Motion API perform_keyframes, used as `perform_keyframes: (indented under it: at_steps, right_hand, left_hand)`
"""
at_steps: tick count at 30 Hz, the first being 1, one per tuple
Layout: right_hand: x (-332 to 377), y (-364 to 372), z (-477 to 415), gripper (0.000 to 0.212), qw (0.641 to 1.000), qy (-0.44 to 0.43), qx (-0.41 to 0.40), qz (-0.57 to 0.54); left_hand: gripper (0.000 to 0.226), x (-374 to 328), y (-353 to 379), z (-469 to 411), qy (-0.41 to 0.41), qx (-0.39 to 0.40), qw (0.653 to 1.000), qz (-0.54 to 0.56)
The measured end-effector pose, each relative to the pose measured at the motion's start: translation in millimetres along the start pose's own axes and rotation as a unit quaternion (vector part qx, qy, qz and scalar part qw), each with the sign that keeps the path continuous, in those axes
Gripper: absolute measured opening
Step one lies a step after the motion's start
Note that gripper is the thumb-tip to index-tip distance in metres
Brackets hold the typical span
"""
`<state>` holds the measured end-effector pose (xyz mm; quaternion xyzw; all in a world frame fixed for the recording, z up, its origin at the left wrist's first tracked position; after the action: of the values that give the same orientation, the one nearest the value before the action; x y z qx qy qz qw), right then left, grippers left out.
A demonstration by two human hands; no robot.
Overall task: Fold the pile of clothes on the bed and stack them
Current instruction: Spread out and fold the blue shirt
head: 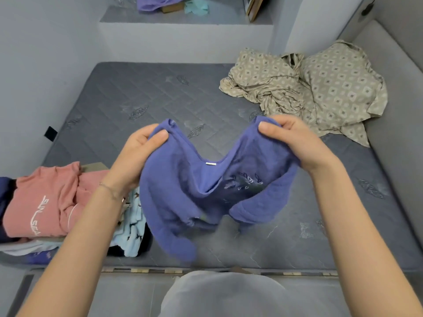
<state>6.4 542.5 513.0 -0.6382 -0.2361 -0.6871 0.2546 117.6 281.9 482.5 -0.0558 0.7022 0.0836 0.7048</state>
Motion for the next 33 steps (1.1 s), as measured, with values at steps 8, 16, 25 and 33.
perform_keyframes:
  at_steps: [8, 16, 25, 33]
  right_hand:
    - [-125.6, -27.7, -93.2, 0.043, 0.961, 0.094, -0.068, 0.252]
    - [-280.3, -51.0, -165.5, 0.036, 0.887, 0.193, -0.179, 0.378]
    - [-428.0, -86.5, -247.4, 0.035, 0.837, 0.230, -0.195, 0.457]
    - [-496.1, -88.9, -215.2, 0.056, 0.828, 0.261, -0.199, 0.454]
  left_hand:
    - [0.036, 139.3, -32.8, -108.0, -0.059, -0.064, 0.952, -0.292]
    - [0.031, 294.6, -58.5, -179.3, -0.176, -0.103, 0.920, -0.335]
    - [0.030, 451.7, -85.1, -250.4, -0.162, -0.148, 0.907, -0.359]
    - [0.043, 506.2, -36.2, -233.2, -0.066, -0.014, 0.884, -0.462]
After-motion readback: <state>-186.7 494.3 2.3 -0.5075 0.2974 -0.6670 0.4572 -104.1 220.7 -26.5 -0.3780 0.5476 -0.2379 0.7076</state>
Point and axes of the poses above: each hand's wrist, its own z-axis away from the middle knuckle, its own y-axis out of the palm, x = y × z, the point moved 4 cm from there along -z, towards the middle knuckle
